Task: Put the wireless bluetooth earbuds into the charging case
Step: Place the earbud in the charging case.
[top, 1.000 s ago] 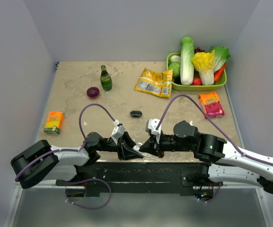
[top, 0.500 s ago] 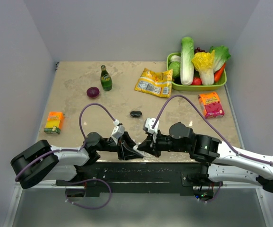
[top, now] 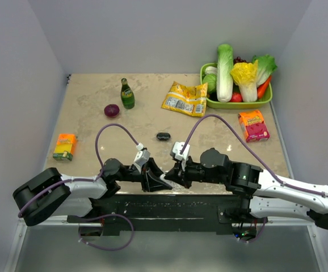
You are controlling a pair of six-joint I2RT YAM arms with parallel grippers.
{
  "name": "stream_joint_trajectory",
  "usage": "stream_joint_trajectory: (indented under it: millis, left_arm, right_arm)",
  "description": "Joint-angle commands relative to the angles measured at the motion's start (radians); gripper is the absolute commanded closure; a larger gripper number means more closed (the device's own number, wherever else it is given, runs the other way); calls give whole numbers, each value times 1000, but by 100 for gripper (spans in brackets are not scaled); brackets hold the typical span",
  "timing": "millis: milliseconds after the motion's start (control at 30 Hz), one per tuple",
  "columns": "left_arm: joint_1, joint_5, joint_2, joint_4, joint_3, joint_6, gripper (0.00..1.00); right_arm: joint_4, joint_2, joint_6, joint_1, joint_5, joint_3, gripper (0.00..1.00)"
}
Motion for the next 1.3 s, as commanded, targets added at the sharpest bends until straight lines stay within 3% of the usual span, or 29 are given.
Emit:
stream_joint_trajectory:
  millis: [0, 1267]
  left_arm:
    - [6, -23, -20, 364, -2, 1, 100]
    - [5, -67, -33, 417, -8, 4, 100]
  right_arm:
    - [34, -8, 13, 10, 39, -12, 100]
    - [107, -11, 62, 28, 93, -64, 100]
